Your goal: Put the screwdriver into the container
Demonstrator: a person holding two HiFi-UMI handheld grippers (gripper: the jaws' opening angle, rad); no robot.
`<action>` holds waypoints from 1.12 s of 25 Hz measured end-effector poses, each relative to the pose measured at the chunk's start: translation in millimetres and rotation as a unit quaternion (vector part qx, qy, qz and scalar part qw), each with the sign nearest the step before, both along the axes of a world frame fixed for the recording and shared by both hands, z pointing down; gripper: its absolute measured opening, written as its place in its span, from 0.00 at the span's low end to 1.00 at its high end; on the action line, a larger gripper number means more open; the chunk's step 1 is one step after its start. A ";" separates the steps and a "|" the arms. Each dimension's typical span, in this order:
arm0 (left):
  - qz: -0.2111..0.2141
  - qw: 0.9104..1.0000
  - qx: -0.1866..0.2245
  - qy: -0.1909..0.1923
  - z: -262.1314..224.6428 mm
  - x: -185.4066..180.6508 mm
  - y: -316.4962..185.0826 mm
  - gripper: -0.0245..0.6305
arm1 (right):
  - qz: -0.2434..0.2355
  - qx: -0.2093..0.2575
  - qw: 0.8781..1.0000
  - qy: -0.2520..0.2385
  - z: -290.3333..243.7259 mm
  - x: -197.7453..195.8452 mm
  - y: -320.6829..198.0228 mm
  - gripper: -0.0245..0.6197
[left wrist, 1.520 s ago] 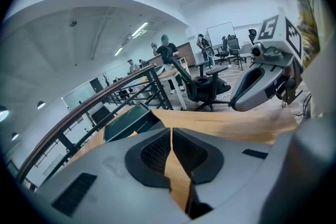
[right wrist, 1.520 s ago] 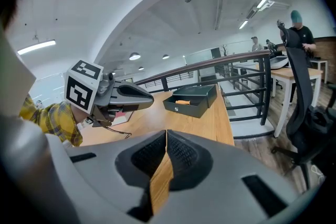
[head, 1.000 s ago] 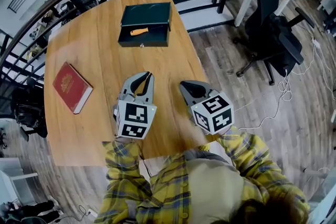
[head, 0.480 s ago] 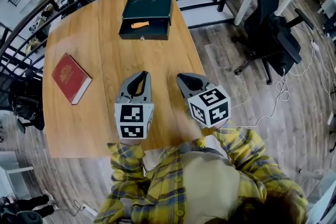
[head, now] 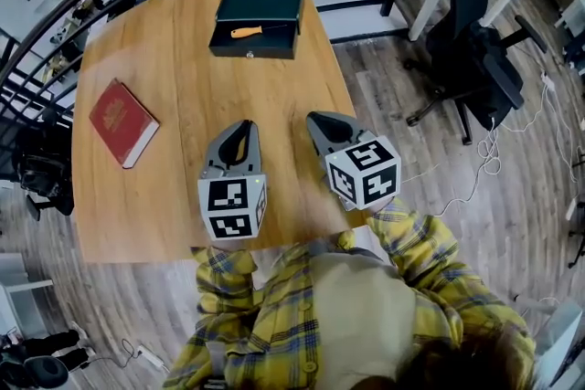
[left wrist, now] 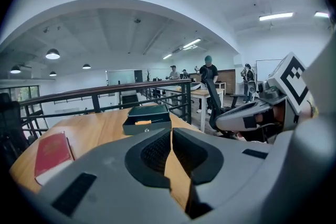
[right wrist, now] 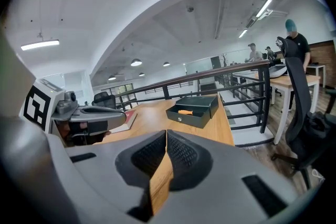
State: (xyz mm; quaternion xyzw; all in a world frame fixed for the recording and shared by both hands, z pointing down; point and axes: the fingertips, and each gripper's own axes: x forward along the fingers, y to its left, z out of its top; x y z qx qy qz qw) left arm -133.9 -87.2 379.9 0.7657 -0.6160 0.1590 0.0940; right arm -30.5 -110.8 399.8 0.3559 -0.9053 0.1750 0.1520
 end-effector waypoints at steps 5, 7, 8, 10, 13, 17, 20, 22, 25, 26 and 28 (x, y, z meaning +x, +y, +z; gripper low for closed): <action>-0.008 1.000 -0.004 0.005 -0.3 -5.7 2.5 0.07 | 0.011 0.008 1.000 0.001 -3.6 -0.7 -3.8 0.14; -0.010 1.000 -0.007 0.012 1.1 -6.5 3.3 0.07 | 0.012 0.009 1.000 0.003 -4.1 -1.2 -4.5 0.14; -0.011 1.000 -0.008 0.013 2.1 -6.4 3.7 0.07 | 0.013 0.010 1.000 0.003 -4.1 -1.2 -4.6 0.14; -0.011 1.000 -0.009 0.011 4.3 -5.8 4.1 0.06 | 0.014 0.011 1.000 0.006 -3.6 -0.7 -4.8 0.14; -0.010 1.000 -0.012 0.009 8.1 -4.6 4.7 0.06 | 0.015 0.013 1.000 0.009 -2.1 -0.3 -4.9 0.14; -0.009 1.000 -0.016 0.013 9.8 -4.8 5.4 0.06 | 0.014 0.013 1.000 0.011 -1.5 -1.3 -4.5 0.14; -0.009 1.000 -0.018 0.012 10.8 -5.9 4.6 0.06 | 0.014 0.012 1.000 0.011 -0.9 -2.6 -5.8 0.14; -0.008 1.000 -0.019 0.011 11.2 -5.9 4.5 0.06 | 0.014 0.011 1.000 0.010 -1.0 -2.7 -6.4 0.14; -0.007 1.000 -0.021 0.009 12.1 -7.3 4.1 0.06 | 0.013 0.011 1.000 0.011 -1.3 -4.1 -7.6 0.14; -0.007 1.000 -0.021 0.009 12.5 -7.9 3.9 0.06 | 0.013 0.011 1.000 0.011 -1.5 -4.6 -7.9 0.14; -0.007 1.000 -0.022 0.009 12.4 -8.4 4.0 0.06 | 0.012 0.011 1.000 0.012 -2.0 -5.0 -7.9 0.14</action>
